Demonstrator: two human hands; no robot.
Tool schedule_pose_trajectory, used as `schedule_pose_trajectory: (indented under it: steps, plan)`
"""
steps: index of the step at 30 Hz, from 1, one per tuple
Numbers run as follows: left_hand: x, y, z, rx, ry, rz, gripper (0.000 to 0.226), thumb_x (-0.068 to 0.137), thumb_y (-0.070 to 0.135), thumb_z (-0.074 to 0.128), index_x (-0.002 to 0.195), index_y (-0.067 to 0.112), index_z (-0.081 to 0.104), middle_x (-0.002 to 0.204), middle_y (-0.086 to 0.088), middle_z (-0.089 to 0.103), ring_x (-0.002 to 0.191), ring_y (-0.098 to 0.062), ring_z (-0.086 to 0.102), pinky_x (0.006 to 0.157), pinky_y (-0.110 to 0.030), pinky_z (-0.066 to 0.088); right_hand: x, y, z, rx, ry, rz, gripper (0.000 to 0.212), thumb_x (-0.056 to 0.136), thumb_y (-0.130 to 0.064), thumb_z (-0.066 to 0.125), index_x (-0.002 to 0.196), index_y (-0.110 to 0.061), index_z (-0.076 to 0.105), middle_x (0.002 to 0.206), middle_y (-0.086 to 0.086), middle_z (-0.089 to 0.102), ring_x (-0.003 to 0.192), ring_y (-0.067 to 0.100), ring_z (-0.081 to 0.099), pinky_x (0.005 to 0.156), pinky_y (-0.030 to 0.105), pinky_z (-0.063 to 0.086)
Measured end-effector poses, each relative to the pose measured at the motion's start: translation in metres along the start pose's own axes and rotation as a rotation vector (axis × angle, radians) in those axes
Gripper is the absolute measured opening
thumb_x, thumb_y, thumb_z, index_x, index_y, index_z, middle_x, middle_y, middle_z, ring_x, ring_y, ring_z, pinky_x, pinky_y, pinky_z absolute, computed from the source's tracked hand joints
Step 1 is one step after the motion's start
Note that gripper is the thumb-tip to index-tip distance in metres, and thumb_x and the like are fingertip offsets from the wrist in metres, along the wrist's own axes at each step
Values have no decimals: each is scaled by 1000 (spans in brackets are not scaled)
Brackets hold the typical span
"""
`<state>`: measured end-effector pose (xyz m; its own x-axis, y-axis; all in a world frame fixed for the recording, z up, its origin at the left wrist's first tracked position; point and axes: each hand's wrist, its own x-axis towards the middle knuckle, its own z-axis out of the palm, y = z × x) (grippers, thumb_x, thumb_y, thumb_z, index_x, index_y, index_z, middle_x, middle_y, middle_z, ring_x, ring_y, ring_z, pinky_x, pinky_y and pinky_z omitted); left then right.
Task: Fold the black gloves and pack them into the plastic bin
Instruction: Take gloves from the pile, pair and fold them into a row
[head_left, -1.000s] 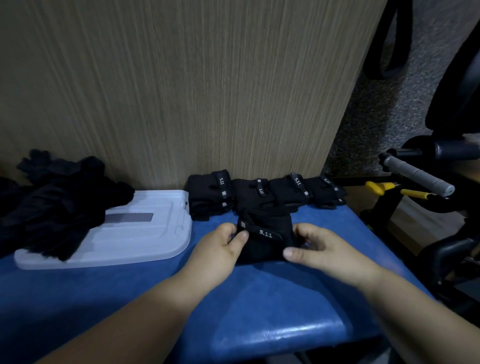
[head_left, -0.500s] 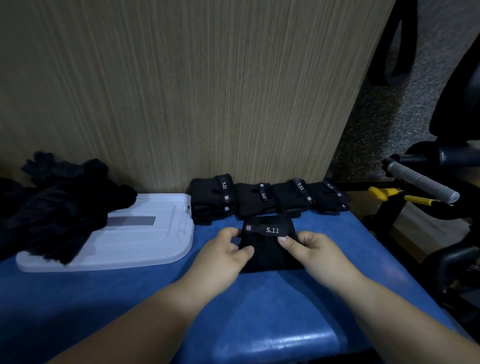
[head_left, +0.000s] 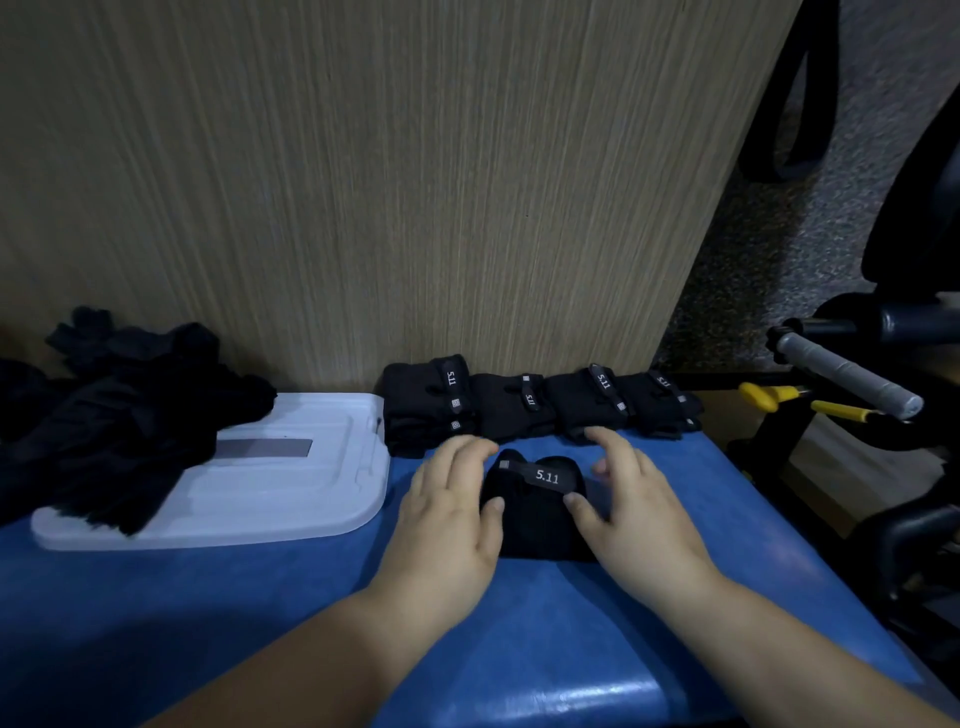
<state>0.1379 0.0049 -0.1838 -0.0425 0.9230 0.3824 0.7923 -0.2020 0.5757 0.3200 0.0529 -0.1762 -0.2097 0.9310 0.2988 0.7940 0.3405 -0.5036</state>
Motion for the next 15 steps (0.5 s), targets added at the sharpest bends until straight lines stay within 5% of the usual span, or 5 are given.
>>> schedule_pose_trajectory:
  steps: [4, 9, 15]
  plan:
    - [-2, 2, -1, 89, -217, 147, 50, 101, 25, 31, 148, 40, 21, 150, 33, 7, 136, 14, -6, 117, -21, 0, 1, 1, 2, -33, -43, -253, 61, 88, -5, 56, 143, -27, 39, 141, -17, 38, 135, 6, 34, 106, 11, 20]
    - [-1, 5, -4, 187, -332, 96, 81, 74, 52, -4, 150, 38, 21, 156, 26, 13, 142, 6, -5, 119, -27, -3, 4, 2, 8, -111, -196, -275, 61, 93, 2, 39, 145, -29, 36, 150, -13, 37, 141, 1, 26, 104, 0, 6]
    - [-3, 2, 2, 328, -425, 48, 53, 101, 49, 16, 152, 38, 3, 158, 24, -1, 146, -1, -8, 120, -35, -2, 5, 0, 3, -149, -316, -223, 57, 96, -7, 32, 148, -30, 30, 154, -11, 31, 141, 1, 25, 110, 10, 13]
